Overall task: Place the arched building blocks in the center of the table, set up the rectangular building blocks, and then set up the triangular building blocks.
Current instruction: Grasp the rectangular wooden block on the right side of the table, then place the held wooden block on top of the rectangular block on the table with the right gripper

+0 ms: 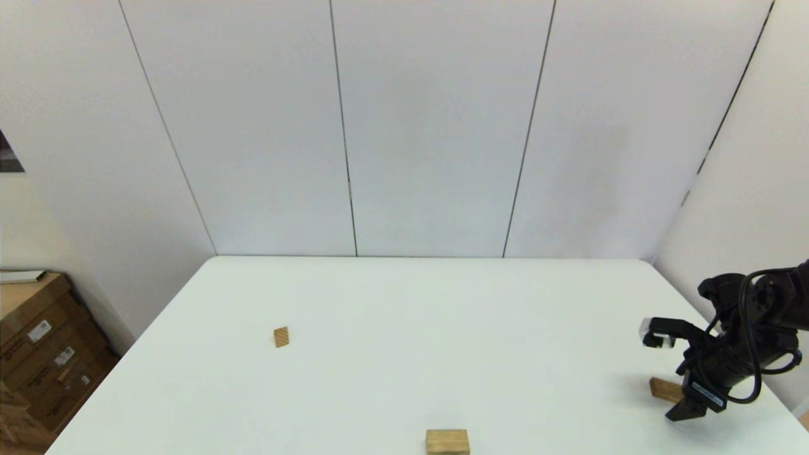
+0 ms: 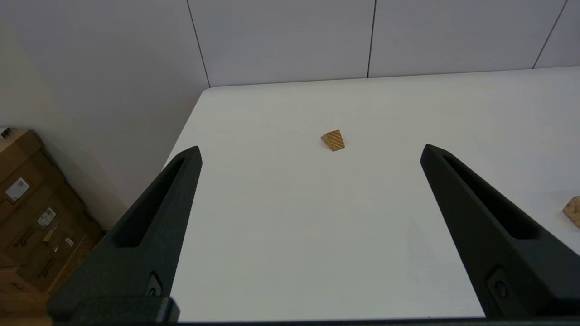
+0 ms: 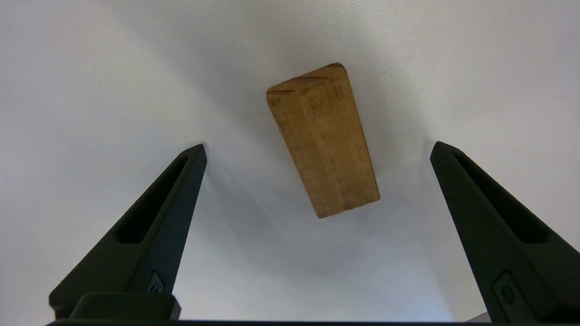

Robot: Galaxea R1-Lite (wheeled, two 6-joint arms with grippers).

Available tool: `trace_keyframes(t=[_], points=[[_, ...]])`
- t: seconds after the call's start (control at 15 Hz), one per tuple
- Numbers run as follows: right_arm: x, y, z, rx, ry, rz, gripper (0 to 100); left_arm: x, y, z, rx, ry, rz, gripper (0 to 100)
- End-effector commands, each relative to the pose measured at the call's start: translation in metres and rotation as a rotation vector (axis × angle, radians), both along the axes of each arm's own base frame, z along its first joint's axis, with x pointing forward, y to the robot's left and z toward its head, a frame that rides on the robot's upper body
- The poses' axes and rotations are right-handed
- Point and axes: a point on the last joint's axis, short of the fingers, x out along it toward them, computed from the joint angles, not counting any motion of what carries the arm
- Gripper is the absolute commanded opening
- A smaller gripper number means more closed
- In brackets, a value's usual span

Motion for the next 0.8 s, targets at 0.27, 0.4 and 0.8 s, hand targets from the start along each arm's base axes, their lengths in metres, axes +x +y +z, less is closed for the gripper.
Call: trace_keyframes(t=[0.27, 0.4, 0.8], points=[[-0.0001, 0.0001, 0.0003, 0.0, -0.001, 0.007, 0, 0.0001, 0.0, 0.0, 0.0, 0.001, 0.0, 100], [-0.0004, 0.0002, 0.0, 0.001, 0.001, 0.007, 0, 0.0001, 0.0, -0.0001, 0.002, 0.003, 0.0, 100], [-0.0011, 0.0005, 0.0011, 0.001, -0.001, 0.007, 0, 0.0001, 0.0, 0.0, 0.0, 0.001, 0.0, 100]])
